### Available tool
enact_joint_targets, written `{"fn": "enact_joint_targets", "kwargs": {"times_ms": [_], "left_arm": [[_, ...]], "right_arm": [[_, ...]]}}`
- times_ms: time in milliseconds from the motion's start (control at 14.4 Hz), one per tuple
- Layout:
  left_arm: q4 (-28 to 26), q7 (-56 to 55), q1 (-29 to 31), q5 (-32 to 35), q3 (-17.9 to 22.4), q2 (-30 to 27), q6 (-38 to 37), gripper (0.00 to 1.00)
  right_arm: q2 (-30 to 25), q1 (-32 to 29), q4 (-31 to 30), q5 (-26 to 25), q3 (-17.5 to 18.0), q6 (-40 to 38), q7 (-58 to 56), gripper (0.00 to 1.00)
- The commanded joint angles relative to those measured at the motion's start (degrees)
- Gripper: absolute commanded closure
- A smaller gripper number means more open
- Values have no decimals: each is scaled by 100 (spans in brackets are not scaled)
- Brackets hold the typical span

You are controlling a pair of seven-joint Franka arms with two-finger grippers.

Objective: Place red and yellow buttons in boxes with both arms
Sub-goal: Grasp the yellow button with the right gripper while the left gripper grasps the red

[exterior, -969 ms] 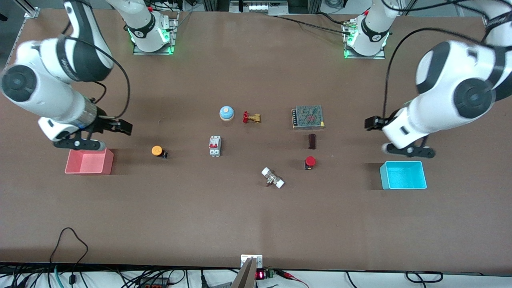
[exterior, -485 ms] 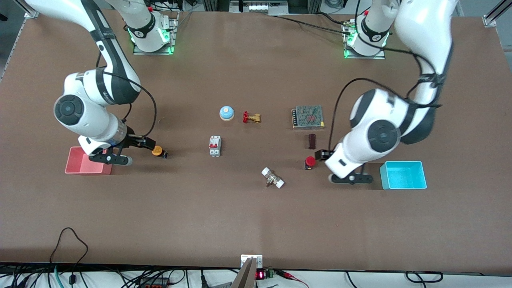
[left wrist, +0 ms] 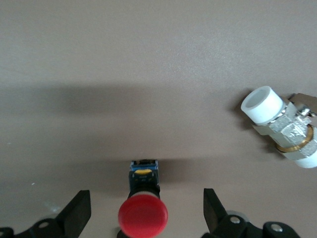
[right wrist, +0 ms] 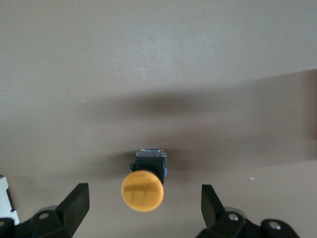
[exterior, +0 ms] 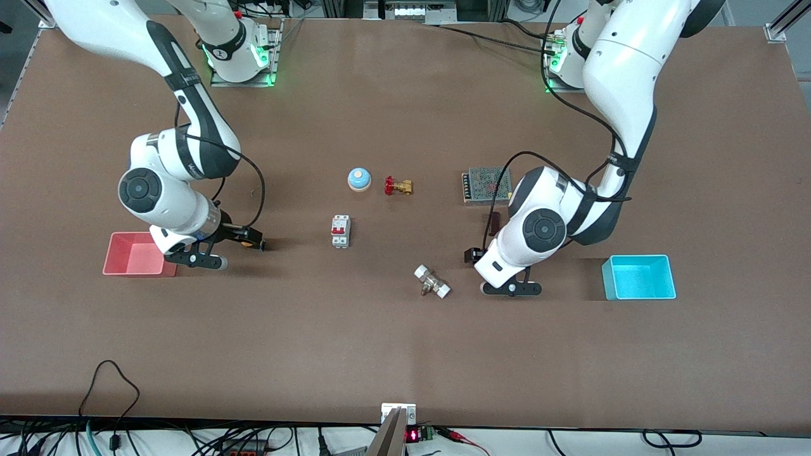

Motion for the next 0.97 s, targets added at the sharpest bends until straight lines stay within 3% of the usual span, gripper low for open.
{"fn": "enact_joint_targets", "kwargs": {"times_ms": [0, 208, 277, 415, 692, 900], "left_arm": [[-153, -71, -75, 286, 101, 69, 190, 0], [-223, -167, -93, 595, 92, 175, 216, 0], [-232, -177, -102, 595, 92, 193, 277, 5], [-241, -177, -102, 595, 92, 210, 322, 42], [-189, -177, -163, 595, 75, 228, 313, 81], [-145, -151, -286, 595, 84, 193, 296, 84]], "right_arm": [[147, 33, -26, -80, 39, 254, 77, 0], [340, 33, -26, -160, 39, 492, 77, 0], [384, 33, -35, -168, 39, 527, 69, 0], [464, 33, -35, -291, 39, 536, 60, 0], [552, 24, -70, -309, 39, 519, 51, 0], [561, 15, -88, -309, 39, 510, 51, 0]]}}
